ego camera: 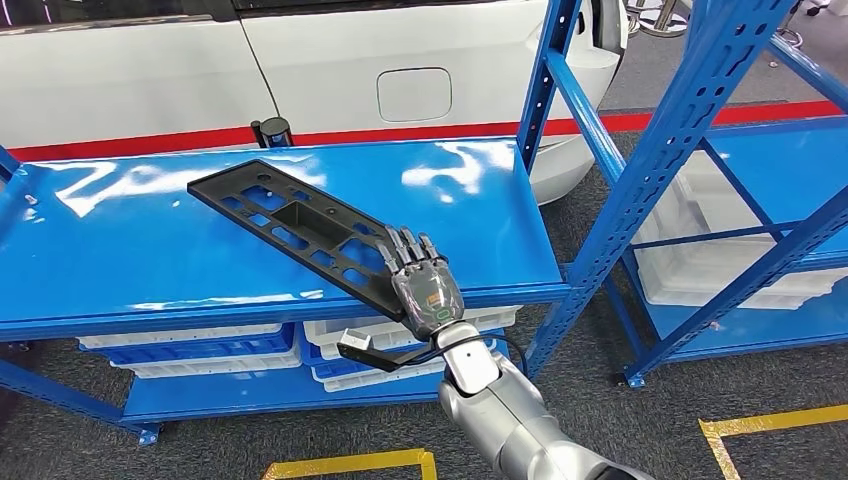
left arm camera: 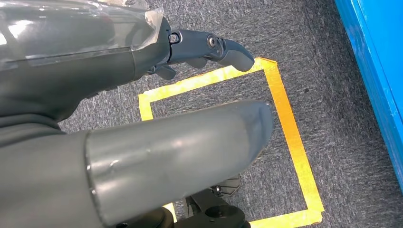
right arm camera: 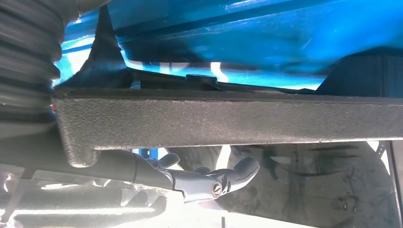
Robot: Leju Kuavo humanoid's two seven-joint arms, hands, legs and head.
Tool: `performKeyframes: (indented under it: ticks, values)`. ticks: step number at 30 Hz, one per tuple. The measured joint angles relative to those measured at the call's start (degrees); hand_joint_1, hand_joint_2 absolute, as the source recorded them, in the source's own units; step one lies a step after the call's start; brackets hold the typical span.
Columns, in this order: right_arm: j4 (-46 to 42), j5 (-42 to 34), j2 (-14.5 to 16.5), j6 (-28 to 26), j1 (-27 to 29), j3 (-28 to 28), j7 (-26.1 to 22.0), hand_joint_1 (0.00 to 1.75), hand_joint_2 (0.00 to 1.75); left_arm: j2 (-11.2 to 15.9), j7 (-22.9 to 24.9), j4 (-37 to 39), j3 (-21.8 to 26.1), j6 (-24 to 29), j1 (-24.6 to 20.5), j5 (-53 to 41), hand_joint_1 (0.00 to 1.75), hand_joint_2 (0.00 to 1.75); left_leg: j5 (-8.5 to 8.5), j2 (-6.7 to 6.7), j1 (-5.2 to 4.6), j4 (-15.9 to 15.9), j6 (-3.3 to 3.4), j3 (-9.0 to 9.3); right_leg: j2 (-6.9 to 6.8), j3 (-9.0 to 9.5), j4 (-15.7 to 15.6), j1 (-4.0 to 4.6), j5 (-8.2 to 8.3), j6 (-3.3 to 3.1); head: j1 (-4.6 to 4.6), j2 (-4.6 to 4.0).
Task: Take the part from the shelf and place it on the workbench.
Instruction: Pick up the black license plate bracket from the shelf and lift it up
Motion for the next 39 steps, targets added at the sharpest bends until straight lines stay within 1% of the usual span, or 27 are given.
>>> performKeyframes:
  ticks: [1, 2, 5, 6, 7, 11, 21, 30, 34, 39]
  values:
    - [0.0, 0.0, 0.0, 0.0, 0.0, 0.0, 0.0, 0.00, 1.75, 0.0, 0.0, 0.0, 0.0, 0.0, 0.0, 0.0, 0.00, 0.00, 0.00, 0.00, 0.00, 0.0, 0.00, 0.00, 0.00, 0.00, 0.0, 0.00, 0.00, 0.00, 0.00, 0.00]
    - [0.0, 0.0, 0.0, 0.1, 0.0, 0.0, 0.0, 0.40, 1.75, 0.0, 0.0, 0.0, 0.0, 0.0, 0.0, 0.0, 0.00, 0.00, 0.00, 0.00, 0.00, 0.0, 0.00, 0.00, 0.00, 0.00, 0.0, 0.00, 0.00, 0.00, 0.00, 0.00]
    - [0.1, -0.2, 0.1, 0.2, -0.1, -0.1, -0.3, 1.71, 1.75, -0.1, 0.1, 0.0, 0.0, 0.0, 0.0, 0.0, 0.00, 0.00, 0.00, 0.00, 0.00, 0.0, 0.00, -0.01, 0.00, 0.00, 0.0, 0.00, 0.00, 0.00, 0.00, 0.00]
    - [0.2, -0.2, 0.1, 0.2, -0.1, -0.1, -0.5, 1.75, 1.75, -0.1, 0.1, 0.0, 0.0, 0.0, 0.0, 0.0, 0.00, 0.00, 0.00, 0.00, 0.00, 0.0, 0.00, -0.01, 0.00, -0.01, 0.0, 0.00, 0.00, -0.01, 0.00, 0.00]
    - [0.3, -0.3, 0.1, 0.2, -0.1, -0.1, -0.7, 1.75, 1.75, -0.1, 0.1, 0.0, 0.0, 0.0, 0.0, 0.0, 0.00, 0.00, 0.00, 0.00, 0.01, 0.0, 0.00, -0.01, 0.01, -0.01, 0.0, 0.00, 0.03, -0.04, 0.00, 0.00]
    - [0.9, -0.4, 0.1, 0.2, 0.0, -0.1, -1.5, 1.75, 0.00, -0.2, 0.1, 0.0, 0.0, 0.0, 0.0, 0.0, 0.00, 0.00, 0.02, 0.04, 0.02, 0.0, -0.03, -0.07, 0.02, -0.08, 0.0, 0.00, 0.10, -0.16, -0.01, 0.00]
    - [1.0, -0.8, 0.1, 0.0, -1.7, -0.4, -1.9, 1.75, 0.00, -0.3, 0.1, 0.0, 0.0, 0.0, 0.0, -0.2, 0.00, 0.00, 0.13, 0.04, 0.03, 0.0, -0.15, -0.03, 0.02, -0.07, 0.0, 0.00, 0.21, -0.32, -0.01, 0.00]
    - [1.0, -0.9, 0.1, 0.0, -2.5, -0.6, -2.1, 1.75, 0.00, -0.3, 0.1, 0.0, 0.0, 0.0, 0.0, -0.2, 0.00, 0.00, 0.11, 0.05, 0.04, 0.0, -0.15, -0.03, 0.04, -0.08, 0.0, 0.00, 0.21, -0.32, -0.01, 0.00]
    - [1.0, -0.9, 0.1, 0.0, -2.6, -0.6, -2.1, 1.75, 1.75, -0.3, 0.0, 0.0, 0.0, 0.0, 0.0, -0.2, 0.00, 0.00, 0.11, 0.05, 0.04, 0.0, -0.15, -0.03, 0.05, -0.09, 0.0, 0.01, 0.21, -0.32, 0.00, 0.00]
    - [0.9, -1.0, 0.1, -0.1, -2.6, -0.7, -2.5, 1.75, 1.75, -0.3, -0.1, 0.0, 0.0, -0.1, 0.0, -0.3, 0.00, 0.00, 0.12, 0.05, 0.05, 0.0, -0.15, -0.03, 0.05, -0.08, 0.0, 0.01, 0.21, -0.32, 0.00, 0.00]
